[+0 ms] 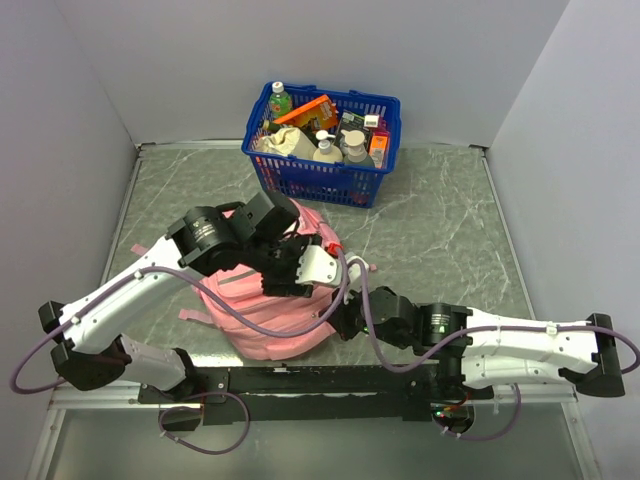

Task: Pack the student bag
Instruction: Zip the student bag at the center of the board.

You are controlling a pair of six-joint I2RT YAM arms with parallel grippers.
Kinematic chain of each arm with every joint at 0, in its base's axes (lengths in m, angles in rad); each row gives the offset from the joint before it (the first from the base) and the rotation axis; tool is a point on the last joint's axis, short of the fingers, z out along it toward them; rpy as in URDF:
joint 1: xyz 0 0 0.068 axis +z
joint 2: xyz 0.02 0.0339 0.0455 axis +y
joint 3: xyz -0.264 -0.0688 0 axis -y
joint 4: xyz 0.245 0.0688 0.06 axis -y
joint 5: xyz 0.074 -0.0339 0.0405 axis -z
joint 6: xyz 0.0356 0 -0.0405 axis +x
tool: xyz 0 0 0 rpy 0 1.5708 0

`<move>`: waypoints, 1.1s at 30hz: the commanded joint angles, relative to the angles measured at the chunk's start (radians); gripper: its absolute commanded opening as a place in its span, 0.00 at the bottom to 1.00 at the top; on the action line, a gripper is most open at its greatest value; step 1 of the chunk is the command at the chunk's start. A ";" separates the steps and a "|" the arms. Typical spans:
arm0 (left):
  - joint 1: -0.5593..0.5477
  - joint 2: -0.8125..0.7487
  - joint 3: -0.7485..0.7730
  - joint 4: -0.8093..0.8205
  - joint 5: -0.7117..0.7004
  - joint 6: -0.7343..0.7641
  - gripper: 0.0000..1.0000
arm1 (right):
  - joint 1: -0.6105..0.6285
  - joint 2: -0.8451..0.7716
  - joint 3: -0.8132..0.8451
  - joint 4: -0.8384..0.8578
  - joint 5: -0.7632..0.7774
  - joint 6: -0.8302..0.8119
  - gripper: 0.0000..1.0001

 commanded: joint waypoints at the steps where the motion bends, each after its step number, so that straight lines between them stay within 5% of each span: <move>1: -0.004 -0.017 -0.102 0.033 0.039 -0.100 0.62 | 0.010 -0.057 -0.013 0.013 0.045 0.048 0.00; 7: -0.004 -0.101 -0.386 0.165 0.125 -0.177 0.52 | 0.037 -0.099 -0.063 -0.003 0.075 0.115 0.00; 11: -0.004 -0.126 -0.478 0.284 -0.008 -0.175 0.48 | 0.059 -0.116 -0.099 -0.020 0.087 0.149 0.00; 14: -0.002 -0.153 -0.530 0.355 -0.075 -0.166 0.34 | 0.069 -0.114 -0.125 -0.040 0.087 0.175 0.00; 17: -0.002 -0.144 -0.553 0.382 -0.095 -0.158 0.02 | 0.071 -0.119 -0.167 -0.061 0.091 0.206 0.00; 33: -0.002 -0.182 -0.522 0.111 0.139 -0.089 0.01 | -0.050 -0.176 -0.316 -0.073 0.181 0.205 0.00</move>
